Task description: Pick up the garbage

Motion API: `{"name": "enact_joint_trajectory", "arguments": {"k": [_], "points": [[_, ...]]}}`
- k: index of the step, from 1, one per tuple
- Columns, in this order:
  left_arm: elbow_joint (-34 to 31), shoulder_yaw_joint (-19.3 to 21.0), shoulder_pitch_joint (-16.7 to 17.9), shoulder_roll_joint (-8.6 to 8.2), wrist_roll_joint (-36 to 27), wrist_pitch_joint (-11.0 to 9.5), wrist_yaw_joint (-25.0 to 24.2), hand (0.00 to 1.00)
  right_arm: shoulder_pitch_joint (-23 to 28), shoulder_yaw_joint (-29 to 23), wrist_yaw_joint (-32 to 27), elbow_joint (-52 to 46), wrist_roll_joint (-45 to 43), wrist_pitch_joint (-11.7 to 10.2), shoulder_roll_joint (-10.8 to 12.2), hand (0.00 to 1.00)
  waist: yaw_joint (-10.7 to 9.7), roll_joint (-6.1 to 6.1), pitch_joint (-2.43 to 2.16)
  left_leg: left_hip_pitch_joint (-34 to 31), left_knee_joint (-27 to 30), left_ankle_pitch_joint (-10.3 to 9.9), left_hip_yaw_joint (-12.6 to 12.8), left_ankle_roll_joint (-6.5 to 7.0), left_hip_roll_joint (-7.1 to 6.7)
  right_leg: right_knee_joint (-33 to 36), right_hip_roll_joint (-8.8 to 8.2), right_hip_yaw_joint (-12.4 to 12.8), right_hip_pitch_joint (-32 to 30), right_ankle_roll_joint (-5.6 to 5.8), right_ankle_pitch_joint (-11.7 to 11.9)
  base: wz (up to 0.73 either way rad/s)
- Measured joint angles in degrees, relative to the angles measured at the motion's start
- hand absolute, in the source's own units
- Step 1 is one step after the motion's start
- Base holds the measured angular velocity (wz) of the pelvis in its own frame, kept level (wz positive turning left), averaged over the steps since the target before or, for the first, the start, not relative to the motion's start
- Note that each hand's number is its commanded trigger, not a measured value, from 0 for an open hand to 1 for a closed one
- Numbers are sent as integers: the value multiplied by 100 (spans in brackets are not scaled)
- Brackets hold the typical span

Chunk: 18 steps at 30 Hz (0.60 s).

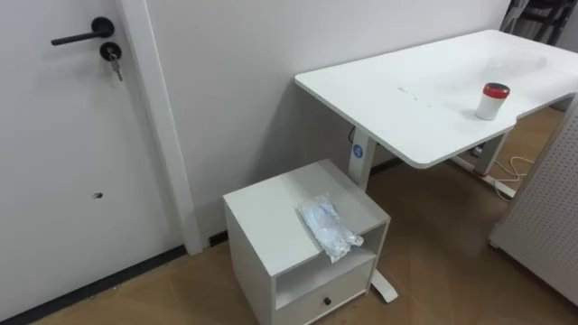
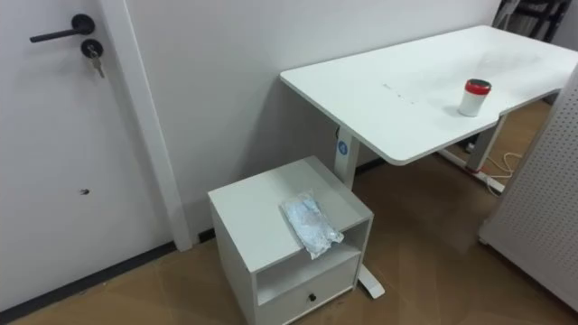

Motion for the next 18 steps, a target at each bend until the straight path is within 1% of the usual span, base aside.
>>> {"name": "enact_joint_trajectory", "arguments": {"k": [9, 12, 14, 18], "points": [[0, 1, -25, 0, -52, -18, -2, 0, -4, 2, -87, -13, -26, -7, 0, 100, 16, -9, 5, -1, -3, 1, 12, -1, 2, 0, 0, -12, -11, 0, 0, 0], [-3, -8, 33, -2, -53, -22, -3, 0, 2, 38, -154, -45, -28, -16, 0, 100, 20, -12, 7, -2, -17, 1, 44, -1, 8, 1, -2, -11, -32, 0, 0, -6], [-1, -8, 82, -2, -46, -32, -2, 0, 5, 47, -158, -42, -28, -64, 0, 100, 26, -15, 6, 6, -54, 7, 73, -5, 9, 2, -3, 4, -49, 0, 0, -9], [70, -7, 150, -4, -41, -112, -2, 0, 5, 46, -160, -40, -24, -69, 0, 100, 55, -16, 11, 3, -68, 7, 95, -6, 18, 2, -3, -3, -67, 0, 0, -1]]}}
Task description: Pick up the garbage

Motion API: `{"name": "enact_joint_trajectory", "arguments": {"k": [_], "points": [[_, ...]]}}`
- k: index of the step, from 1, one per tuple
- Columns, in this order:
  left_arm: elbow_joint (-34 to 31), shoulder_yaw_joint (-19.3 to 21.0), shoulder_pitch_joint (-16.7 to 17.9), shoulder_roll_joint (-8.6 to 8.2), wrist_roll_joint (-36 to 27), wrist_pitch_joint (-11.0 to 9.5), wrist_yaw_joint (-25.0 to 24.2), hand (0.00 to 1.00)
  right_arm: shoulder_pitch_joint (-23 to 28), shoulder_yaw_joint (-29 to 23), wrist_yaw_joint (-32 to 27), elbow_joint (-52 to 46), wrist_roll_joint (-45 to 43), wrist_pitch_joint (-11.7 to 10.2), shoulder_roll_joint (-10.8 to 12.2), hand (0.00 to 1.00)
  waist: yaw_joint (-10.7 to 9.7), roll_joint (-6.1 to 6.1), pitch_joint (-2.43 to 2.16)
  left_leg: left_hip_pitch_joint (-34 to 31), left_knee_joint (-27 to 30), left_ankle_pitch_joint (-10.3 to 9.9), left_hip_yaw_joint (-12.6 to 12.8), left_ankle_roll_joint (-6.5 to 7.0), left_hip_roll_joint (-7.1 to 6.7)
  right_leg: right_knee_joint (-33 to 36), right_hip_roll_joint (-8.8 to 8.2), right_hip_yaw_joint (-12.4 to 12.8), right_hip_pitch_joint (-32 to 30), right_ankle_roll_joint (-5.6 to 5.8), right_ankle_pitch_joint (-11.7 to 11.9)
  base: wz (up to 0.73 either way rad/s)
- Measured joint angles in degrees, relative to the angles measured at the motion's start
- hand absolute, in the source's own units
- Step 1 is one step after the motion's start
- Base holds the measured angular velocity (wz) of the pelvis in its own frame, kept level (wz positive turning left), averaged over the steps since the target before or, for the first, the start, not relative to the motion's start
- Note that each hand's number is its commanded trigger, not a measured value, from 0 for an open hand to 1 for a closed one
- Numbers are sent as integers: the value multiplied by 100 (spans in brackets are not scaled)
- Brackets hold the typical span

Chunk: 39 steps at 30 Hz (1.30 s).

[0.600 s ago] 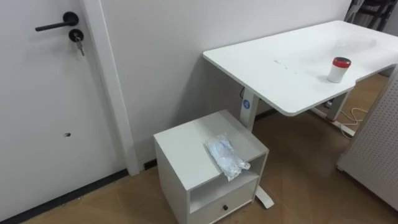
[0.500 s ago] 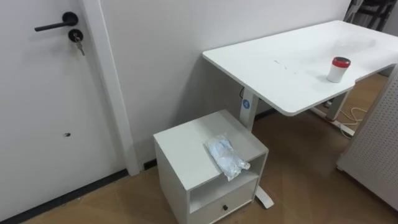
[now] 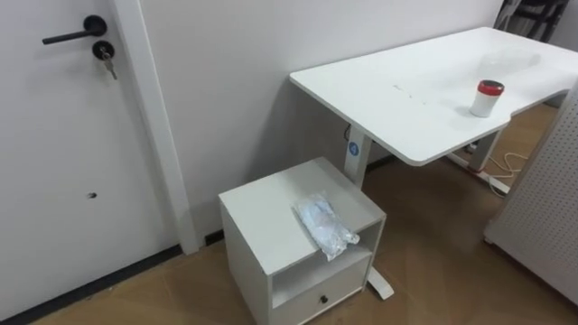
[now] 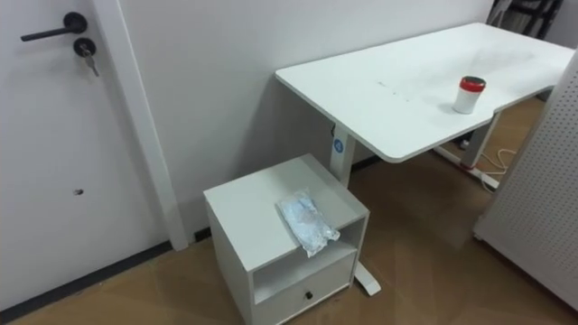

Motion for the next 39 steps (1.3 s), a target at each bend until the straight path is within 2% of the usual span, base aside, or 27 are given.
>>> {"name": "enact_joint_trajectory", "arguments": {"k": [7, 9, 14, 15, 16, 17, 18, 19, 20, 21, 22, 23, 24, 25, 26, 27, 28, 29, 31, 32, 33, 34, 35, 36, 37, 38, 39], "points": [[29, 2, -48, -1, 6, -15, -31, 0, -20, -2, -43, -5, -119, 9, -1, 100, 83, -2, -2, -48, 42, -15, -18, -5, 16, 17, 8, -22, -27, 1, -5, 1], [46, 1, -85, 3, 6, -16, -18, 0, -23, -2, -41, -19, -163, 6, 6, 100, 82, -14, -3, -135, 209, -93, -24, -17, 40, 68, 29, -7, -76, -22, -60, 0], [71, 67, -132, 59, 9, -9, -34, 0, -35, -4, 57, -37, -219, -15, 6, 100, 87, -68, 1, -525, 1149, -509, 46, -179, 239, 807, 129, 3, -450, -149, -569, -7], [73, 67, -196, 84, 7, 4, -54, 0, -57, -4, 80, -34, -206, -35, 7, 100, 83, -66, -12, -656, 1406, -571, 113, -244, 300, 1046, 144, 1, -595, -203, -712, 6], [73, 61, -244, 111, 9, 21, -70, 0, -62, -3, 90, -33, -202, -41, 5, 100, 91, -110, 4, -766, 1645, -569, 281, -251, 350, 1185, 161, -3, -639, -278, -826, 17], [88, 50, -237, 124, 10, 22, -82, 0, -60, -5, 71, -30, -154, -50, -8, 100, 59, -119, 3, -940, 2058, -552, 426, -277, 459, 1222, 191, 18, -615, -366, -909, 23], [88, 33, -236, 132, 15, 26, -91, 0, -54, -5, 53, -25, -140, -52, -18, 100, 35, -125, 4, -1076, 2337, -501, 487, -351, 516, 1225, 214, 20, -586, -400, -930, 33], [91, 6, -200, 134, 22, 29, -116, 0, -48, -21, 1, -29, -133, -50, -37, 100, 17, -212, 42, -1474, 2954, -310, 488, -400, 533, 1252, 243, 140, -495, -484, -989, 34], [79, -52, -150, 112, 17, 22, -148, 0, -11, -42, -55, -50, -111, -48, -103, 100, 24, -224, 22, -1748, 2791, -321, 472, -322, 362, 1300, 250, 394, -471, -540, -1077, 35], [73, -110, -128, 105, 14, 20, -167, 0, 30, -44, -81, -58, -67, -46, -151, 100, 24, -222, 23, -1883, 2526, -306, 502, -311, 273, 1307, 250, 496, -470, -558, -1112, 33], [29, -160, -41, 105, 14, 36, -173, 0, 110, -45, -173, -48, 1, -17, -222, 100, 50, -214, 12, -2147, 1864, -142, 541, -385, 116, 1317, 247, 708, -464, -579, -1178, 19], [0, -151, 12, 108, 14, 36, -167, 0, 141, -44, -208, -46, 5, 12, -250, 100, 114, -212, 9, -2243, 1488, 21, 558, -424, 49, 1316, 246, 819, -444, -580, -1206, -10], [-25, -116, 119, 115, -7, 36, -151, 0, 204, -34, -274, -38, 4, 25, -308, 100, 274, -184, -5, -2334, 733, 468, 602, -417, 17, 1305, 236, 973, -394, -562, -1268, -49], [-22, -87, 234, 130, -12, 35, -147, 0, 236, 7, -337, -57, -37, 62, -342, 100, 353, -131, 9, -2354, 332, 953, 595, -386, 9, 1299, 186, 1094, -330, -505, -1342, -66], [-22, -47, 283, 146, -27, 26, -146, 0, 303, 11, -386, -135, -116, 74, -360, 100, 378, -145, -17, -2304, 299, 1296, 634, -276, -34, 1284, 105, 1123, -295, -437, -1419, -52], [-22, -46, 281, 155, -62, 7, -146, 0, 308, 10, -408, -156, -133, 68, -363, 100, 370, -158, -24, -2316, 341, 1379, 689, -170, -44, 1263, 75, 1136, -283, -401, -1457, -38], [-20, -48, 246, 161, -66, -70, -141, 0, 296, 8, -435, -168, -163, 61, -362, 100, 369, -195, -43, -2335, 491, 1380, 726, -116, -116, 1185, -5, 1143, -212, -334, -1501, -40], [-17, -56, 240, 161, -65, -186, -148, 0, 259, 0, -464, -176, -190, 60, -362, 100, 394, -208, -36, -2367, 710, 1335, 802, 76, -142, 1087, -60, 1103, -135, -252, -1528, -44], [-29, -54, 123, 184, -67, -322, -156, 0, 240, -2, -476, -210, -222, 49, -352, 100, 376, -253, -27, -2408, 1074, 1021, 926, 145, -166, 898, -181, 1076, 45, -204, -1514, -33], [-97, -54, 43, 183, -67, -403, -155, 0, 252, 3, -491, -279, -305, 53, -352, 100, 365, -275, -6, -2419, 1294, 816, 1028, 170, -161, 918, -241, 1064, 108, -174, -1517, -21], [-109, -54, -9, 183, -69, -432, -155, 0, 273, 7, -508, -318, -363, 54, -352, 100, 362, -285, -2, -2420, 1400, 706, 1094, 184, -138, 960, -277, 1060, 136, -171, -1516, -27], [-123, -65, -92, 183, -144, -503, -146, 0, 264, 62, -565, -431, -431, 58, -367, 100, 387, -283, -1, -2411, 1558, 474, 1152, 199, -110, 1195, -319, 1056, 125, -150, -1523, -23], [-124, -66, -137, 186, -180, -532, -141, 0, 254, 91, -588, -458, -434, 55, -373, 100, 388, -268, -10, -2397, 1635, 364, 1157, 201, -104, 1444, -345, 1022, 50, -122, -1538, -25], [-125, -66, -244, 200, -176, -564, -133, 0, 248, 119, -639, -571, -445, 67, -371, 100, 388, -265, -18, -2298, 1703, 186, 1194, 231, -109, 2207, -453, 889, -222, 44, -1513, -23], [-136, -69, -333, 205, -177, -629, -95, 0, 197, 119, -689, -673, -442, 60, -370, 100, 425, -275, -14, -2149, 1712, 46, 1284, 264, -113, 3191, -631, 822, -622, 236, -1291, -25], [-134, -75, -390, 209, -177, -645, -72, 0, 130, 119, -711, -678, -451, 57, -372, 100, 431, -283, -11, -2063, 1710, -16, 1320, 278, -114, 3663, -717, 799, -809, 259, -1076, -26], [-128, -139, -471, 212, -180, -649, 28, 0, 46, 125, -729, -664, -462, 10, -368, 100, 413, -255, -4, -1870, 1707, -124, 1321, 298, -101, 4376, -824, 735, -1084, 196, -510, -13]]}}
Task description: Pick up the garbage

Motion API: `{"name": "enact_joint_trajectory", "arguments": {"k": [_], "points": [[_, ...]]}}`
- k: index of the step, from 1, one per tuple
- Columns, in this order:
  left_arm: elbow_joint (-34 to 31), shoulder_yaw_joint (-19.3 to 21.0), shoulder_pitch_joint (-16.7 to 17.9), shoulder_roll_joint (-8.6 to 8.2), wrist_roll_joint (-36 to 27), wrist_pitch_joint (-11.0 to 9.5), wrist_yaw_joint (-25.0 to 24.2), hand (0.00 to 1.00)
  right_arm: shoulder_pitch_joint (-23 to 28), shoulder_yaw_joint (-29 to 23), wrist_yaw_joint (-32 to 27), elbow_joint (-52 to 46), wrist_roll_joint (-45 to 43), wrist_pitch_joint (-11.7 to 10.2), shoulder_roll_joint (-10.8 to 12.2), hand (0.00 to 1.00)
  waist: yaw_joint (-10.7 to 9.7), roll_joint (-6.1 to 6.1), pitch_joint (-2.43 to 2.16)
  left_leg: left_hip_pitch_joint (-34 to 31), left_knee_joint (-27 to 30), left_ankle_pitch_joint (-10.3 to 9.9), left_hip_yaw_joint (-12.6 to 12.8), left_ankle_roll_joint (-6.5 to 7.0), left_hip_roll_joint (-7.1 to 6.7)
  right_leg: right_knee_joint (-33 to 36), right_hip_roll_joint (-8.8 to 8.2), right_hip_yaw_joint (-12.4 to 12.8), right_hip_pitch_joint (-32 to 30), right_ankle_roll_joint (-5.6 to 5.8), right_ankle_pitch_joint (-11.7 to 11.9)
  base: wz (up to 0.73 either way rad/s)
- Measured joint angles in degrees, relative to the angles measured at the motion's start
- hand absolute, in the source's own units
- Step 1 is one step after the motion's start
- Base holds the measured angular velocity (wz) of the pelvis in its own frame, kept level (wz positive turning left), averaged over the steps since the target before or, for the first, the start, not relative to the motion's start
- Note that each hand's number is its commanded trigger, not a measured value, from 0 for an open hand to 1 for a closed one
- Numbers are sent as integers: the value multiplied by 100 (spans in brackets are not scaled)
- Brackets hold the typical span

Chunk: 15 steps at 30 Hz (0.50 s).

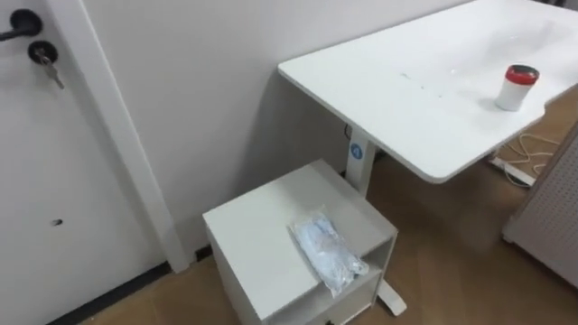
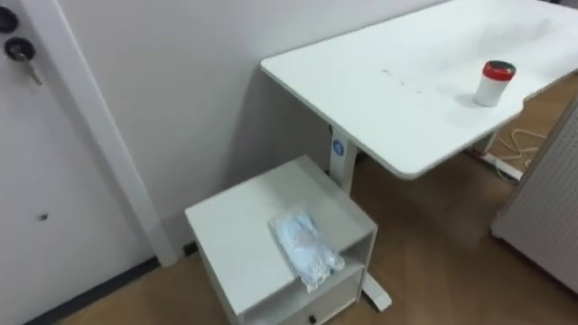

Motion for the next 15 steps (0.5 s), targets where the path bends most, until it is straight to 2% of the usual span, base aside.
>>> {"name": "enact_joint_trajectory", "arguments": {"k": [1, 2, 3, 4, 5, 6, 7, 8, 9, 10, 11, 13, 15], "points": [[-21, -82, -100, 10, 0, -6, 100, 0, -54, 59, 2, -19, -51, -71, 9, 100, -8, 69, 0, 165, -9, -122, -75, 8, 51, 460, -16, -74, -198, -113, 609, -6], [-62, -147, -154, 24, 0, -7, 152, 0, -74, 110, 7, -43, -51, -105, 14, 100, 2, 147, -23, 246, -31, -165, -110, 1, 81, 613, -29, -126, -297, -122, 693, -8], [-222, -196, -208, 50, 2, -44, 295, 0, -196, 179, 24, -50, -48, -141, 49, 100, 53, 134, 14, 407, -165, -190, -145, -38, 103, 829, -58, -161, -605, -139, 471, 0], [-300, -231, -312, 62, -1, -153, 440, 0, -282, 249, 48, -56, -50, -196, 64, 100, 20, 145, 34, 511, -267, -180, -186, -51, 167, 746, -33, -296, -905, -161, 161, 7], [-369, -253, -349, 61, -5, -192, 492, 0, -302, 292, 48, -72, -43, -242, 67, 100, 10, 164, 44, 539, -299, -181, -244, -63, 196, 600, 10, -331, -1025, -167, 37, 40], [-584, -261, -362, 43, -75, -290, 564, 0, -328, 332, 37, -102, -38, -326, 90, 100, -44, 208, 41, 572, -359, -177, -390, -97, 270, -33, 98, -438, -1148, -189, -120, 51], [-795, -263, -412, 16, -115, -399, 648, 0, -303, 349, 0, -101, -27, -422, 118, 100, -81, 199, 48, 646, -471, -156, -519, -149, 285, -847, 150, -453, -1217, -198, -143, 74], [-1030, -324, -392, 14, -114, -483, 731, 0, -251, 372, -19, -105, -25, -531, 151, 100, -152, 168, 33, 691, -555, -137, -560, -183, 286, -1866, 205, -440, -1164, -190, -91, 65], [-1131, -374, -397, 18, -112, -499, 767, 0, -234, 385, -29, -112, -26, -581, 164, 100, -175, 162, 30, 706, -561, -154, -570, -213, 287, -2392, 242, -398, -1108, -175, 61, 67], [-1227, -443, -419, -38, -113, -532, 838, 0, -208, 395, -94, -90, -32, -675, 181, 100, -204, 216, -7, 758, -560, -192, -593, -285, 377, -2701, 385, -413, -1011, -99, 433, 35], [-1286, -489, -406, -52, -110, -565, 855, 0, -191, 407, -116, -68, -35, -692, 195, 100, -195, 244, -53, 794, -607, -189, -550, -321, 425, -2876, 453, -423, -931, -116, 465, 9], [-1364, -470, -390, -53, -92, -752, 981, 0, -252, 596, -56, 45, -88, -848, 252, 100, -154, 294, -21, 988, -892, -118, -518, -442, 486, -3186, 626, -421, -694, -186, 538, -19], [-1515, -484, -380, -62, -92, -786, 1044, 0, -266, 622, -50, 68, -83, -901, 259, 100, -175, 283, -16, 1020, -1002, -63, -518, -526, 507, -3285, 667, -417, -670, -196, 543, -8]]}}
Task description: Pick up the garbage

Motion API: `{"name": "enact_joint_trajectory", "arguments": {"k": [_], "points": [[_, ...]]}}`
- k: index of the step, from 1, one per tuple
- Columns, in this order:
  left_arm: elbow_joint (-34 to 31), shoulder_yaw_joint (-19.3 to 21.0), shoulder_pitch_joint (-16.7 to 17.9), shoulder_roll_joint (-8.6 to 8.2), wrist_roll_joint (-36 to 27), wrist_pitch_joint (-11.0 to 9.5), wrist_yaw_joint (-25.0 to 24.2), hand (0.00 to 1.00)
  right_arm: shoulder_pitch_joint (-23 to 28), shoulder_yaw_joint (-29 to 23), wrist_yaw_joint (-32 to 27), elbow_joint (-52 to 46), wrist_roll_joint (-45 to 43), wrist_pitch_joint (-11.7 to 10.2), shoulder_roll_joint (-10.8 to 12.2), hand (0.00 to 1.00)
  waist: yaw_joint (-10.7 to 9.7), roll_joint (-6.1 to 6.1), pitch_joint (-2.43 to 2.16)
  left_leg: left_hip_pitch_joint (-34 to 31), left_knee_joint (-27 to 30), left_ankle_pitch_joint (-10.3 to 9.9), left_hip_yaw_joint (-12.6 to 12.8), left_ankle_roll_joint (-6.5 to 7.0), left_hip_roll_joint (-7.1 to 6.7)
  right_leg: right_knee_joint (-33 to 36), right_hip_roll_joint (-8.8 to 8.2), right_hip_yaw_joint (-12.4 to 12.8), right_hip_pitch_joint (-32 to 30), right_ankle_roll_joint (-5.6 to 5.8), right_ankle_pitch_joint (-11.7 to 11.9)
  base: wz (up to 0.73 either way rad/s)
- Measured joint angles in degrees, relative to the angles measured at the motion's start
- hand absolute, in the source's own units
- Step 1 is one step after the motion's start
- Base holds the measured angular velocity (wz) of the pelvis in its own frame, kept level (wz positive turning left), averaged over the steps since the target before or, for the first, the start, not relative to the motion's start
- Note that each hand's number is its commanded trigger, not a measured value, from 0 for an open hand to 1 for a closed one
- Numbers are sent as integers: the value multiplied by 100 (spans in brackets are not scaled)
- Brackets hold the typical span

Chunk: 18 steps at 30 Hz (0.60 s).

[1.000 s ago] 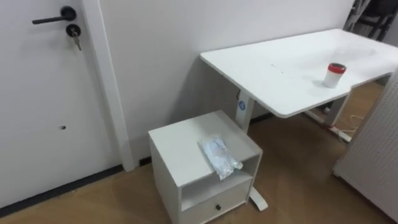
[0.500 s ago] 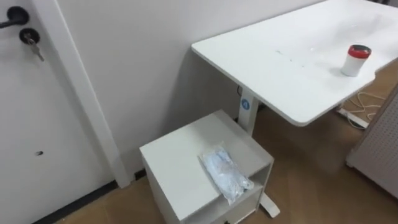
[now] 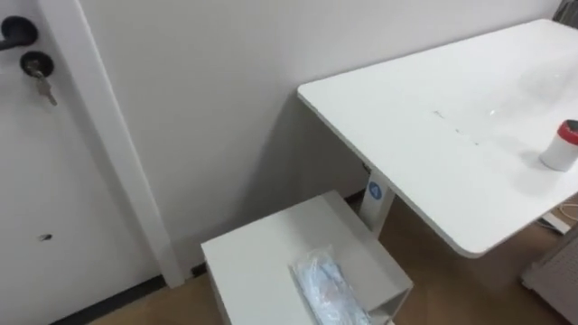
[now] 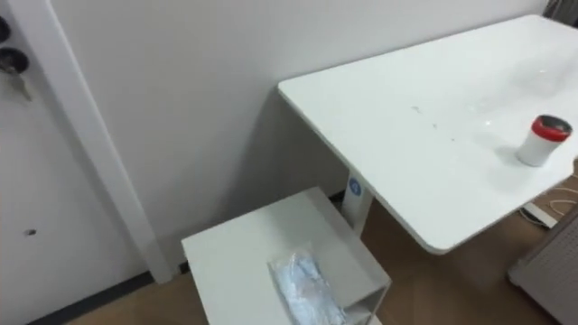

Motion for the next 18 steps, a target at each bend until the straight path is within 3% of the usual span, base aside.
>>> {"name": "enact_joint_trajectory", "arguments": {"k": [4, 9, 14, 16, 18], "points": [[-673, -8, 28, 0, 96, -217, 297, 0, -26, 2, 145, 28, -55, -82, -18, 100, -52, -68, 42, 76, -215, 19, 32, -32, 68, -14, 77, -2, -56, -1, -1, -7], [-825, -277, -142, 26, 443, -388, 597, 0, -94, -7, 254, 86, -60, -181, -18, 100, -225, -86, 66, 24, -276, 18, 38, -32, 66, -80, 58, -10, -131, -1, -1, -8], [-856, -606, -535, 20, 560, -390, 714, 0, -307, 66, 298, 227, 28, -247, -30, 100, -394, -19, 102, -358, -74, 18, 60, -31, 25, -56, 2, -12, -460, -23, 13, -6], [-805, -863, -818, 15, 808, -414, 799, 0, -465, 189, 297, 396, 129, -360, -88, 100, -501, 93, 174, -508, 26, 18, 63, -31, -8, 90, -40, 2, -641, -27, 15, -2], [-574, -958, -1082, 9, 899, -522, 844, 0, -560, 294, 282, 465, 226, -430, -123, 100, -564, 165, 196, -635, 125, 18, 144, -31, -17, 280, -68, 29, -833, -27, 14, -14]]}}
